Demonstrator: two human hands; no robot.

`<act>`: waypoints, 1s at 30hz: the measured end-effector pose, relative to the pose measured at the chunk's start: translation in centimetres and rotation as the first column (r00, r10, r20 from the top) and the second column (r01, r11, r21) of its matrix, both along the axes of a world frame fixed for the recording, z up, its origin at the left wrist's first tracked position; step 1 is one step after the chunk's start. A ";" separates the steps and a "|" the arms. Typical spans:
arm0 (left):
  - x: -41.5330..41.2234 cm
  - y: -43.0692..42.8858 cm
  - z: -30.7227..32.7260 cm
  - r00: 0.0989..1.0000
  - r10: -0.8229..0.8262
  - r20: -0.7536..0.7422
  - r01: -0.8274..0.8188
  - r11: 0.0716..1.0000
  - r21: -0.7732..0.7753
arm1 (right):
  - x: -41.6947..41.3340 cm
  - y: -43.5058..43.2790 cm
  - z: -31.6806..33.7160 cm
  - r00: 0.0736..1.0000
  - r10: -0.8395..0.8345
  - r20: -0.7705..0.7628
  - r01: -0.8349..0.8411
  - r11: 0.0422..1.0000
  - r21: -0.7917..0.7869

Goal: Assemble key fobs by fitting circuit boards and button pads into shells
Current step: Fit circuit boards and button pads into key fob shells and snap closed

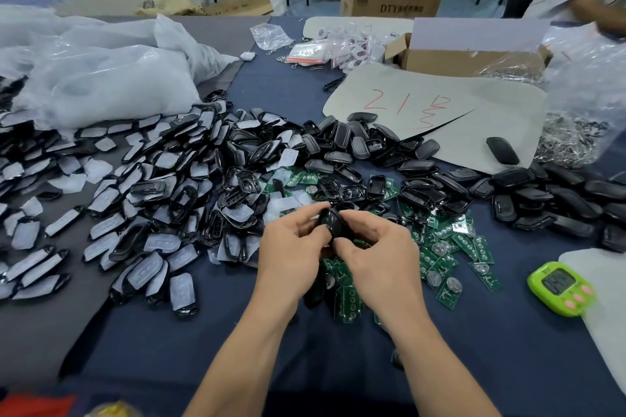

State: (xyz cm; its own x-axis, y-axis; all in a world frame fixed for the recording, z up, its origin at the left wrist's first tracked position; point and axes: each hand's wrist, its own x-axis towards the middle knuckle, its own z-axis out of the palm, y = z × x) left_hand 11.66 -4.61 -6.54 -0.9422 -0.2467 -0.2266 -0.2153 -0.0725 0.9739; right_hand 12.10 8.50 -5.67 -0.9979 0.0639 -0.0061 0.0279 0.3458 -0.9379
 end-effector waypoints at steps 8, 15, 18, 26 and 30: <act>0.5 -0.4 0.1 0.984 -0.170 -0.050 0.174 0.981 0.084 | 0.2 0.3 0.0 0.999 -0.015 -0.033 0.021 0.987 0.161; 0.4 -1.9 -0.2 0.987 -0.149 -0.061 0.149 0.989 -0.004 | -0.2 0.9 -0.2 0.997 0.072 0.023 -0.075 0.983 0.167; 0.5 -2.3 -0.1 0.981 -0.159 -0.114 0.156 0.987 -0.035 | -0.5 1.3 0.0 0.989 0.139 0.042 -0.144 0.981 0.132; 0.6 -2.4 -0.3 0.958 -0.150 -0.243 0.147 0.989 -0.028 | -0.1 0.9 0.5 0.987 0.138 -0.079 -0.124 0.980 0.155; 0.7 -1.6 -0.1 0.975 -0.103 -0.196 0.115 0.992 0.054 | 0.1 0.9 0.8 0.974 0.152 -0.169 -0.113 0.968 0.223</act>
